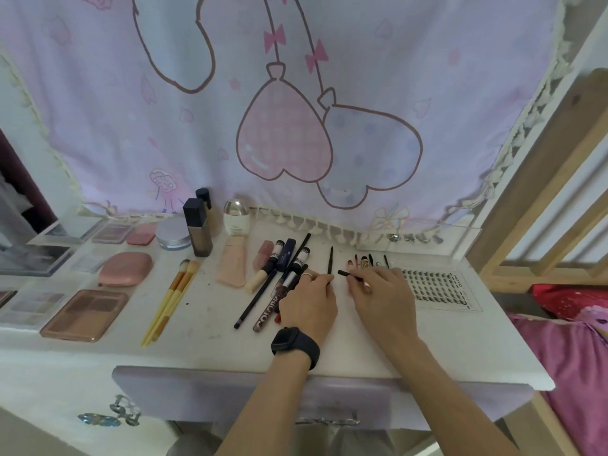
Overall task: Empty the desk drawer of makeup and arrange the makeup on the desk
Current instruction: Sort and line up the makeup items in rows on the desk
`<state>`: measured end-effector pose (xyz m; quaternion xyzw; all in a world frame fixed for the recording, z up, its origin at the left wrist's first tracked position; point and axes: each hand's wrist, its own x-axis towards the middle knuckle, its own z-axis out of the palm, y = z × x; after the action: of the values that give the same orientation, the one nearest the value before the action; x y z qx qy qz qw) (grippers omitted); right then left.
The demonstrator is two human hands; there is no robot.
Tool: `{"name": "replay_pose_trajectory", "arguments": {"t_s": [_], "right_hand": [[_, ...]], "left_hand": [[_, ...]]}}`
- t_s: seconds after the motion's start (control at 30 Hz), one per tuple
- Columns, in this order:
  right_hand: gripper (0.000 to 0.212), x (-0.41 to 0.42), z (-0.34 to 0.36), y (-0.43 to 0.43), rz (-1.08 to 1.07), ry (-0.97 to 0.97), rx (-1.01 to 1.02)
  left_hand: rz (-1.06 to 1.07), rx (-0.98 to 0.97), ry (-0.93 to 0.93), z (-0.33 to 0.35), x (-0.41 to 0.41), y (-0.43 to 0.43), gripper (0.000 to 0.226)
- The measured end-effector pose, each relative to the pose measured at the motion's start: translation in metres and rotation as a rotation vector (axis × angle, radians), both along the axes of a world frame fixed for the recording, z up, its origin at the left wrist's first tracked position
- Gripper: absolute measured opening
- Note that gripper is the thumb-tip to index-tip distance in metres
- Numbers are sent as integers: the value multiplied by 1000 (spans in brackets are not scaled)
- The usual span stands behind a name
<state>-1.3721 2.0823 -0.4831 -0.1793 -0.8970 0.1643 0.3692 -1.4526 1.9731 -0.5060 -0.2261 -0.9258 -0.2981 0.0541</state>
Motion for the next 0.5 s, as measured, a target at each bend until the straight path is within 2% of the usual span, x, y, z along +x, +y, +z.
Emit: {"name": "replay_pose_trajectory", "arguments": {"t_s": [0.23,0.4,0.5], "right_hand": [[11,-22,-9,-9,-35,-126,145],[28,-9,-8,-4,-25,-136,64],[25,11,-8,2,3,-77,52]], "left_hand": [[-14,18,-19,-2,-4,0,32],[-38,23,-10,-3,-6,0,32],[-40,33,-9,-4,-6,-1,31]]}}
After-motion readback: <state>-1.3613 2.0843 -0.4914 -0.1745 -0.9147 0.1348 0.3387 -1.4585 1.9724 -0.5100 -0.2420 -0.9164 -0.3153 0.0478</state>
